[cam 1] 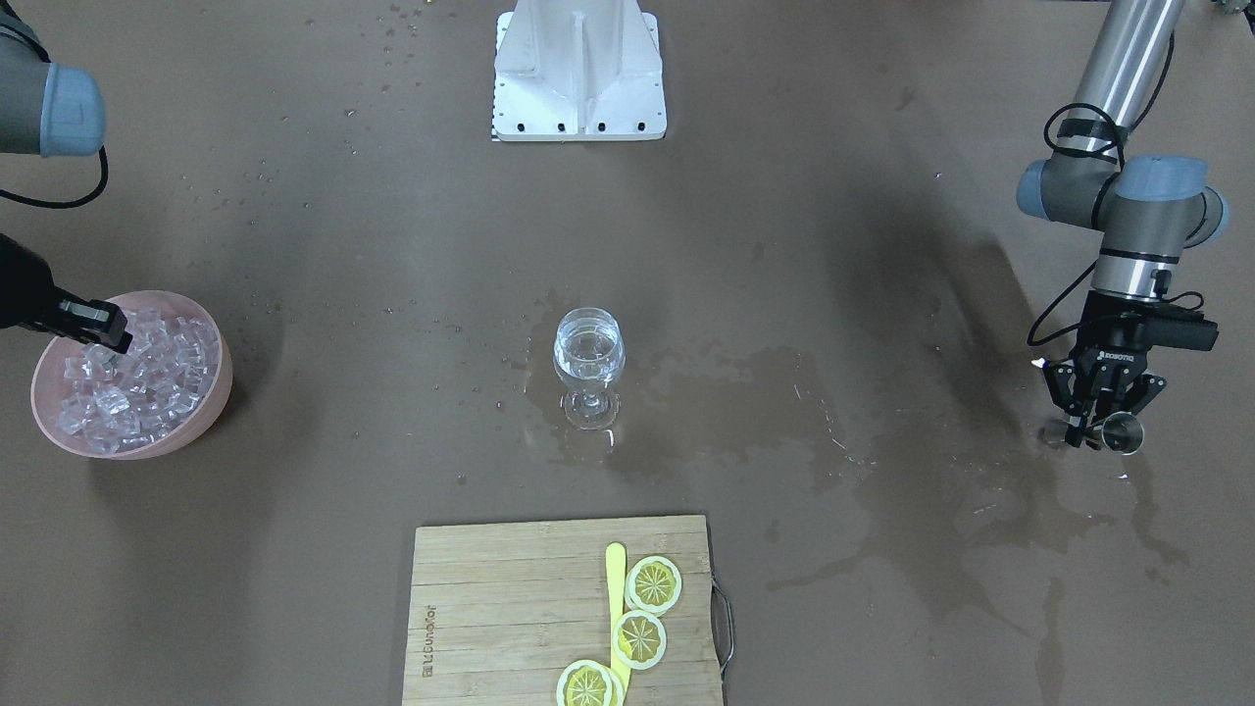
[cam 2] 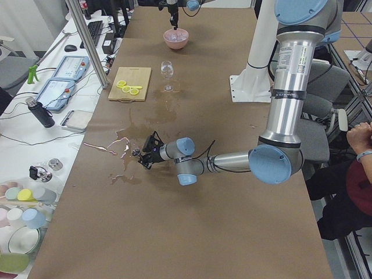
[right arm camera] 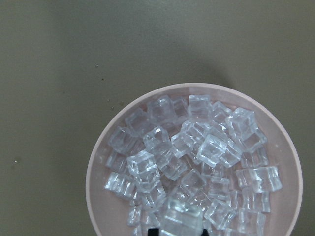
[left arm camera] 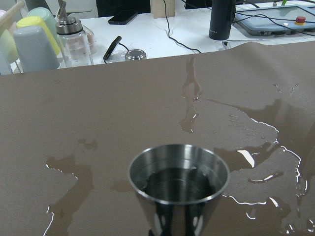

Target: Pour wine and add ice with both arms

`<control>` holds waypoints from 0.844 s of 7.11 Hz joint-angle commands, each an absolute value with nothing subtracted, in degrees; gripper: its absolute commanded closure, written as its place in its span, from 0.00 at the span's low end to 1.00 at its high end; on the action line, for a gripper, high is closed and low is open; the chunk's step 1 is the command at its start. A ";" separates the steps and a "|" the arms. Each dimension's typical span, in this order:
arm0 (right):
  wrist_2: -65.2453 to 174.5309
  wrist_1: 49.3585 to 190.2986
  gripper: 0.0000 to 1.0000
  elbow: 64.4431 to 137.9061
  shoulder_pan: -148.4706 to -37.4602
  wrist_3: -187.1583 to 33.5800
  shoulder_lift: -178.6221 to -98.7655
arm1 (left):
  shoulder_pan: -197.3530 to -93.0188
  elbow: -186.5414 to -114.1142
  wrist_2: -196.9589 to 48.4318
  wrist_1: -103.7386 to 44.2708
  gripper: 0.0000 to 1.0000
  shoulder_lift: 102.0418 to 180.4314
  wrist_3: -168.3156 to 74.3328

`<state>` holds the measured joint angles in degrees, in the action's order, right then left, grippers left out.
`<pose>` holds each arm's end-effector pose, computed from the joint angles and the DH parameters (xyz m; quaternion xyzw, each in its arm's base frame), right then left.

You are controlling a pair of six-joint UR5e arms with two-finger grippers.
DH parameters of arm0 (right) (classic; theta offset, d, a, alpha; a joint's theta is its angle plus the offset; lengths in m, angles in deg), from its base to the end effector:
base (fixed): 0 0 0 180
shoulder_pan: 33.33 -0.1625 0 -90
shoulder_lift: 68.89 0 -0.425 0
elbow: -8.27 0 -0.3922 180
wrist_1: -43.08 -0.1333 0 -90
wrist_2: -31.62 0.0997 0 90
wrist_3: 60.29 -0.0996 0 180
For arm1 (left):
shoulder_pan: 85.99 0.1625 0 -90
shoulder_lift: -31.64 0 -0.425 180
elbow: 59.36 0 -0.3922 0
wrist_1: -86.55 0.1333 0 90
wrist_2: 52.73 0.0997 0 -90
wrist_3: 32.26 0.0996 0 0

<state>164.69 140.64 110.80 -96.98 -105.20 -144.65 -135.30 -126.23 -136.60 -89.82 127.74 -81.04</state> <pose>-0.1957 -0.5423 0.4337 -0.0847 -0.3846 0.0875 0.9150 0.2481 -0.5094 0.6416 0.4345 0.3686 -0.0883 0.8171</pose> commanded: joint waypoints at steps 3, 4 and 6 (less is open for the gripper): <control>164.51 140.64 0.65 110.92 -97.14 -105.20 -144.65 | -135.30 -125.63 -136.58 -92.75 0.84 127.62 -81.04; 164.51 140.64 0.65 111.01 -97.32 -105.20 -144.65 | -135.30 -125.80 -136.67 -92.75 0.85 127.62 -81.13; 164.51 140.73 0.65 112.32 -97.93 -105.29 -144.65 | -135.21 -125.89 -136.67 -94.67 1.00 127.62 -81.39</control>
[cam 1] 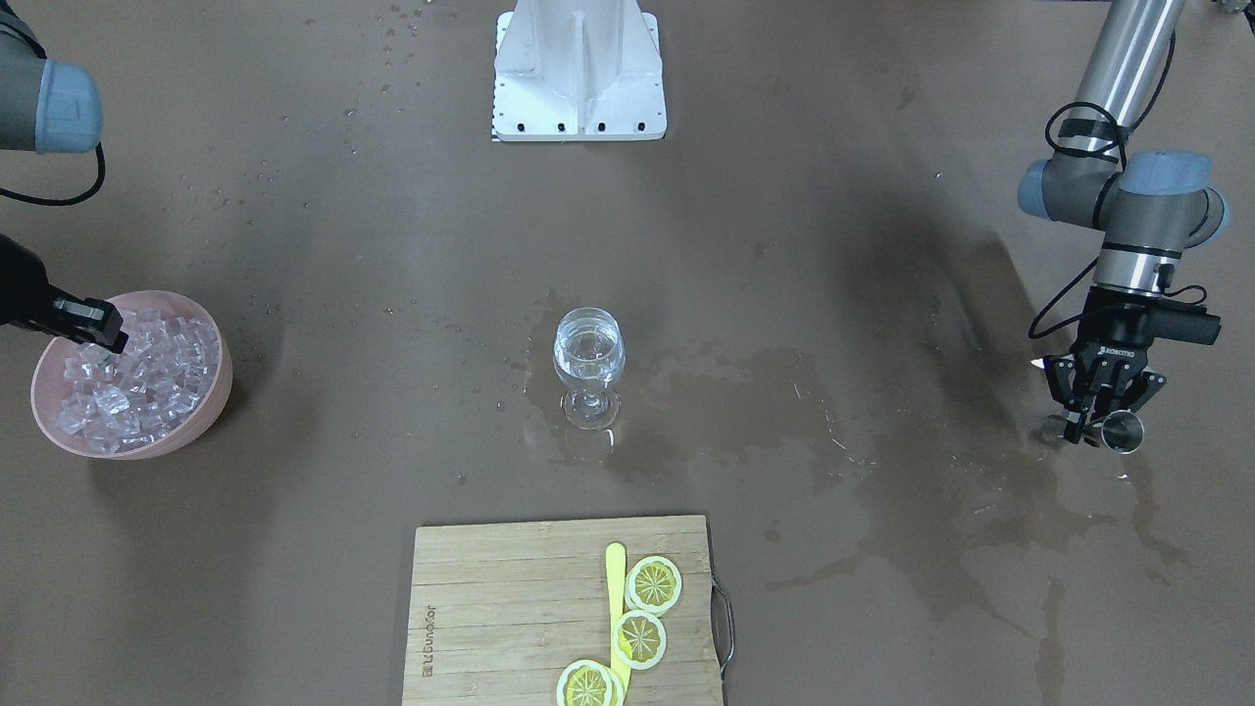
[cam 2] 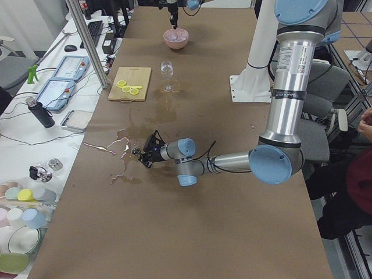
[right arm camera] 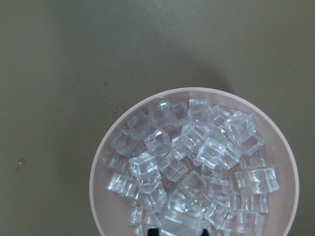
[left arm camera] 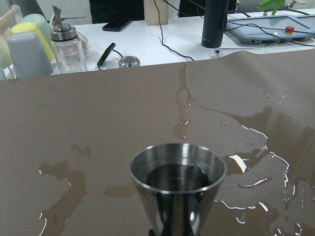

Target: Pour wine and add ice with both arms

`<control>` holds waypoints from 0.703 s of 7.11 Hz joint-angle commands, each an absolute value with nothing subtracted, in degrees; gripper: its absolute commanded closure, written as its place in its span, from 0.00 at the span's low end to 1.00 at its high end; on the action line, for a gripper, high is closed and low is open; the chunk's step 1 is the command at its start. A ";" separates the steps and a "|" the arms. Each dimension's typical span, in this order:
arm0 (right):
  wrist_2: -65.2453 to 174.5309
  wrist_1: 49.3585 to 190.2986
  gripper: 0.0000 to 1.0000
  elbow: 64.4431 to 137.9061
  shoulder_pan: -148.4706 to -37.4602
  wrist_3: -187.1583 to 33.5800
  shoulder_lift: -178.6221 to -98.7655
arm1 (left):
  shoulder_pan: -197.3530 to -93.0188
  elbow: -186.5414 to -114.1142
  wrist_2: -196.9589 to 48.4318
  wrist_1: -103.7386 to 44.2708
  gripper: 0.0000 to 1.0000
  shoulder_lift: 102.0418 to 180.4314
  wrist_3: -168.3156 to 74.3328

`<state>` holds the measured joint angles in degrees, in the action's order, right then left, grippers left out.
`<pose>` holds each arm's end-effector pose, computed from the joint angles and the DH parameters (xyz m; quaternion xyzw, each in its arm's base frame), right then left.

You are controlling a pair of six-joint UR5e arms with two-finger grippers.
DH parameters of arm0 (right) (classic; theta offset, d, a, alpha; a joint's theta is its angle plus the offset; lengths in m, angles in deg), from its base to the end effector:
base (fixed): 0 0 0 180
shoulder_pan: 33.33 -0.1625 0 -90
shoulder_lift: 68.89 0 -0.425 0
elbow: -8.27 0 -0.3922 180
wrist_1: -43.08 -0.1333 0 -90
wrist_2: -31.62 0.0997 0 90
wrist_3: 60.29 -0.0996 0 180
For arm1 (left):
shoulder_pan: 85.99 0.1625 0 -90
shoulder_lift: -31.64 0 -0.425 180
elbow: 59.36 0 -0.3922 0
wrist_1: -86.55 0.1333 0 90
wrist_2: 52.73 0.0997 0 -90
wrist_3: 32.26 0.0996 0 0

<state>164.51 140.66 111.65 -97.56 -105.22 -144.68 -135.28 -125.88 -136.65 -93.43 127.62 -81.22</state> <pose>-0.1891 -0.5423 0.4273 -0.0764 -0.3872 0.0899 0.9144 0.2450 -0.5053 0.6379 0.4488 0.3859 -0.0892 0.8011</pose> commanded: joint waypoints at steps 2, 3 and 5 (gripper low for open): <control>164.25 140.73 0.65 112.50 -98.11 -105.38 -144.74 | -135.30 -126.59 -136.67 -96.17 1.00 127.88 -81.48; 164.33 140.73 0.65 112.51 -98.20 -105.55 -144.74 | -135.30 -126.59 -136.67 -97.57 1.00 128.67 -81.48; 164.42 140.73 0.65 112.51 -98.20 -105.55 -144.74 | -135.21 -126.59 -136.67 -98.03 1.00 132.43 -81.57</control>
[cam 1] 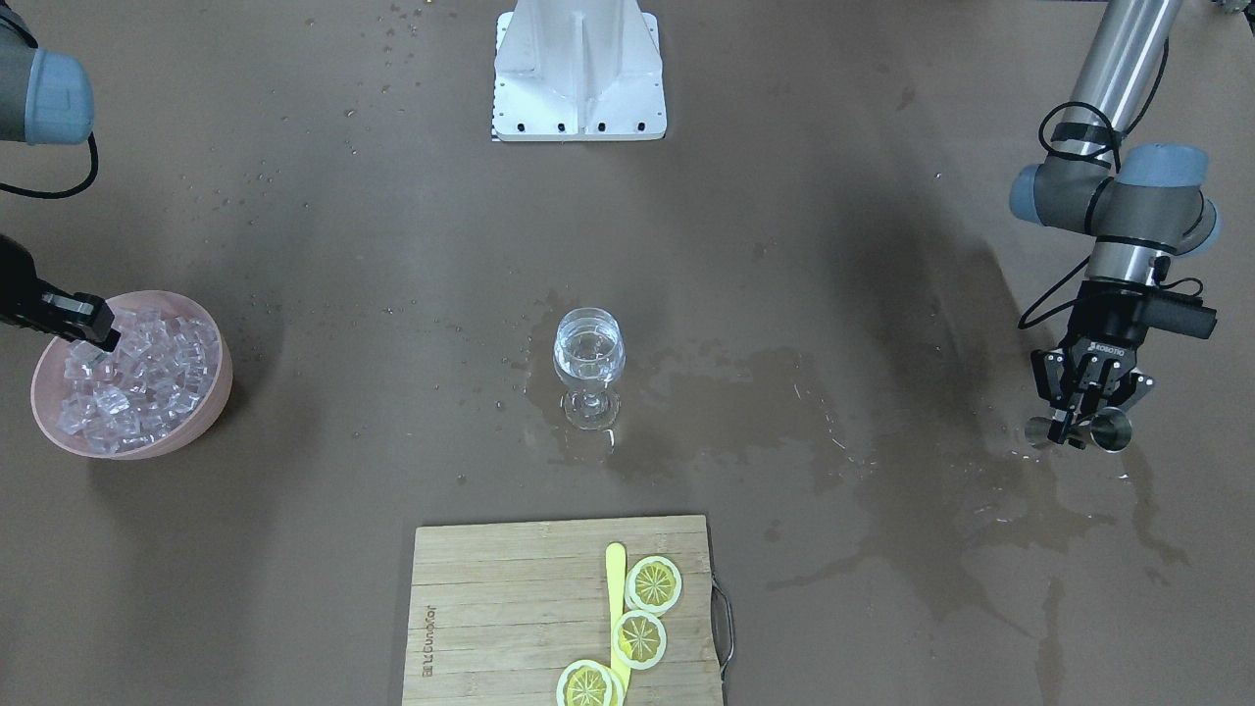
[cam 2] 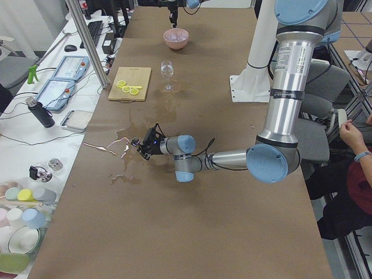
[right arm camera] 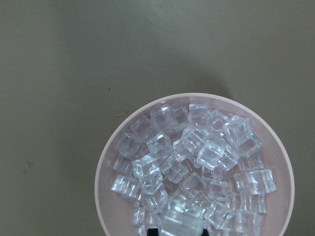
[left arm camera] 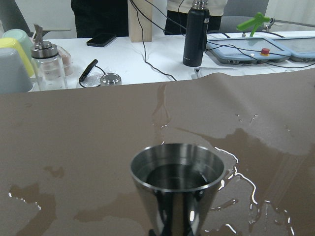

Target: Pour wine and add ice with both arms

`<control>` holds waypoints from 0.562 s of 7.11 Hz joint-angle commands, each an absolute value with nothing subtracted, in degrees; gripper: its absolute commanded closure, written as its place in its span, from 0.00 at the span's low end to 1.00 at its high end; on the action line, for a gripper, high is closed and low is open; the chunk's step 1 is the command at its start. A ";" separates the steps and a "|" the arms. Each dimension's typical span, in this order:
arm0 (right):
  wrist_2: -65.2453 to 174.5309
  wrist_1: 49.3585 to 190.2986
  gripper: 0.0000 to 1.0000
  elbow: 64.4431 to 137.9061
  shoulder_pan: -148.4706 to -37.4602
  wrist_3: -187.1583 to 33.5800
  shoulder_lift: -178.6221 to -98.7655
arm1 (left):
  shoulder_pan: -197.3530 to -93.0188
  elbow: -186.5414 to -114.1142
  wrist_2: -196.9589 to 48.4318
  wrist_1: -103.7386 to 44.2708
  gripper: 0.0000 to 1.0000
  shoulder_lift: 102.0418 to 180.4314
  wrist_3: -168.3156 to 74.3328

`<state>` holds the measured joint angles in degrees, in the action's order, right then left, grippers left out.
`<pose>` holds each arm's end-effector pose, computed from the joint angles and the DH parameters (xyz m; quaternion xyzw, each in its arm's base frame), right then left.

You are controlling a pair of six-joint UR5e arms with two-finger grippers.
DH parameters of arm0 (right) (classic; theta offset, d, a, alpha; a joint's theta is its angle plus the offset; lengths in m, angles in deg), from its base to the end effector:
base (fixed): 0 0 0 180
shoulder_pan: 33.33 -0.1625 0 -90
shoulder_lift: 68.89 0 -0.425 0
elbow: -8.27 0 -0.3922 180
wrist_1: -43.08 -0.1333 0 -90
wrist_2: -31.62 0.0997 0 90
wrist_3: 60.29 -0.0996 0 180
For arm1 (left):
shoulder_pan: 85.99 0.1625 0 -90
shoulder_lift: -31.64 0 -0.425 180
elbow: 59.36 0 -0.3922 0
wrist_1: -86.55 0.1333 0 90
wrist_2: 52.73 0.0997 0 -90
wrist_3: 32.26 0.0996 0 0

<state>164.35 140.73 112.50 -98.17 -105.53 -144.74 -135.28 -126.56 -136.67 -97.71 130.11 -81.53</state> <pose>-0.1820 -0.5421 0.4213 -0.0697 -0.3894 0.0952 0.9135 0.2546 -0.5164 0.5991 0.4823 0.4248 -0.0910 0.7607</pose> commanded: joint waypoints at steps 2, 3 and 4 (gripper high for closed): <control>164.60 140.73 0.65 112.51 -98.29 -105.55 -144.74 | -135.21 -126.59 -136.67 -97.33 1.00 136.48 -81.05; 164.60 140.73 0.65 112.51 -98.55 -105.55 -144.82 | -135.12 -127.12 -136.75 -97.06 1.00 137.63 -81.04; 164.69 140.73 0.65 112.51 -99.07 -105.55 -144.82 | -135.12 -127.56 -136.75 -96.54 1.00 138.77 -81.04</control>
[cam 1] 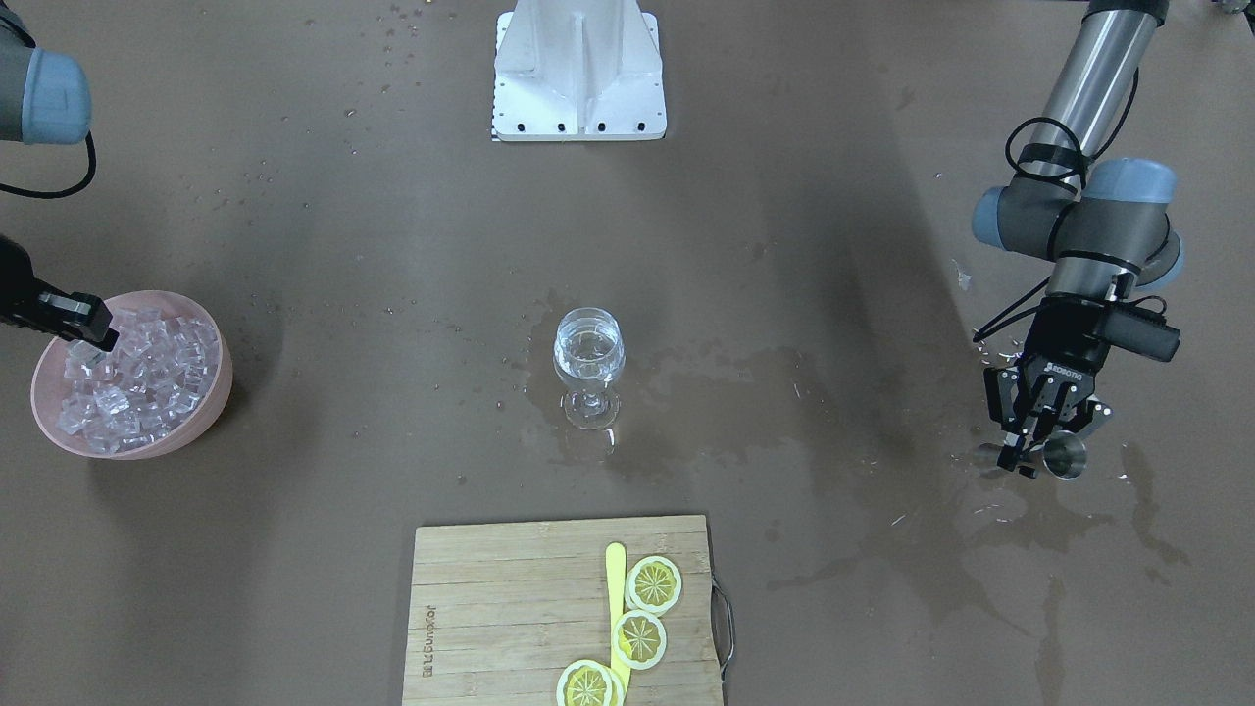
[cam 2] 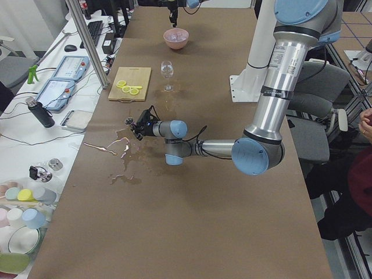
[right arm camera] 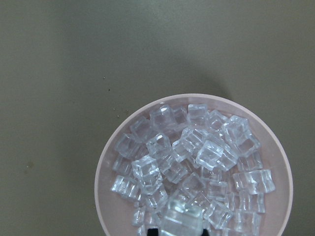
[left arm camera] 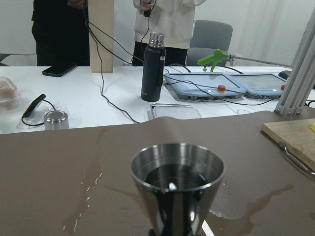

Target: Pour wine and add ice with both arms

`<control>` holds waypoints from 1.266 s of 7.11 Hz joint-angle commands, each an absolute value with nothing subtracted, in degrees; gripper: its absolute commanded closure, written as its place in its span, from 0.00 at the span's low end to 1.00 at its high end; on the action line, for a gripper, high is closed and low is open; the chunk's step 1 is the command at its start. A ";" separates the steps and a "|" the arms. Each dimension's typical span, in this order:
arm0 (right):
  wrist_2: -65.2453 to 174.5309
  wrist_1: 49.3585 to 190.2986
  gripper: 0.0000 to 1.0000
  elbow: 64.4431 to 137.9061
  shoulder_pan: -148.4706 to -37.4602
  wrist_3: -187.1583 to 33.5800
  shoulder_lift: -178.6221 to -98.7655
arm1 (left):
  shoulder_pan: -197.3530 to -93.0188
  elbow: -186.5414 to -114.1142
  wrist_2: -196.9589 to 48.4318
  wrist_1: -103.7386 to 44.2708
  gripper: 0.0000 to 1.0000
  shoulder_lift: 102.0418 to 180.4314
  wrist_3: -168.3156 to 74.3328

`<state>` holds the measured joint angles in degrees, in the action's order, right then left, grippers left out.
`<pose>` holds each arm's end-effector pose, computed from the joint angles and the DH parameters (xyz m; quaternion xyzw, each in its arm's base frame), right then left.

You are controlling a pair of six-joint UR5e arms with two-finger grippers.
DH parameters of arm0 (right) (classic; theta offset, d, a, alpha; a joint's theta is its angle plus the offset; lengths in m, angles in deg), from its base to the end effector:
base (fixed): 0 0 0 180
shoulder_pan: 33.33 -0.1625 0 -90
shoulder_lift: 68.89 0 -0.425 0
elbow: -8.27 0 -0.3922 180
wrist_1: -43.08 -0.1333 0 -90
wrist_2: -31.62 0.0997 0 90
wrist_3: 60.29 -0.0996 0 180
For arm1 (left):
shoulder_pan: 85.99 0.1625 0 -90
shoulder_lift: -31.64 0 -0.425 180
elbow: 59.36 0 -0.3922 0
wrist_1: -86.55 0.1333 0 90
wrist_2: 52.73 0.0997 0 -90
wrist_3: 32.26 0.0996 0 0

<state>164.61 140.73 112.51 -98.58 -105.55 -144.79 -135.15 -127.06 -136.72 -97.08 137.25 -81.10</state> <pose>-0.1783 -0.5430 0.4214 -0.0699 -0.3911 0.0982 0.9124 0.2889 -0.5541 0.5232 0.5140 0.4575 -0.0865 0.7205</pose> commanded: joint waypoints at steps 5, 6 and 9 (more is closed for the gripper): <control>164.86 140.73 0.65 113.73 -100.13 -105.20 -145.44 | -133.81 -135.46 -137.28 -90.91 1.00 140.01 -81.04; 164.95 140.73 0.65 114.17 -100.39 -105.20 -145.53 | -132.32 -136.86 -137.02 -89.69 1.00 140.10 -80.87; 165.04 140.73 0.65 115.05 -100.83 -105.20 -145.96 | -131.26 -143.99 -136.58 -80.46 1.00 141.49 -65.02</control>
<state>164.97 140.73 114.52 -100.62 -105.20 -145.72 -132.04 -141.98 -136.86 -83.09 140.49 -72.38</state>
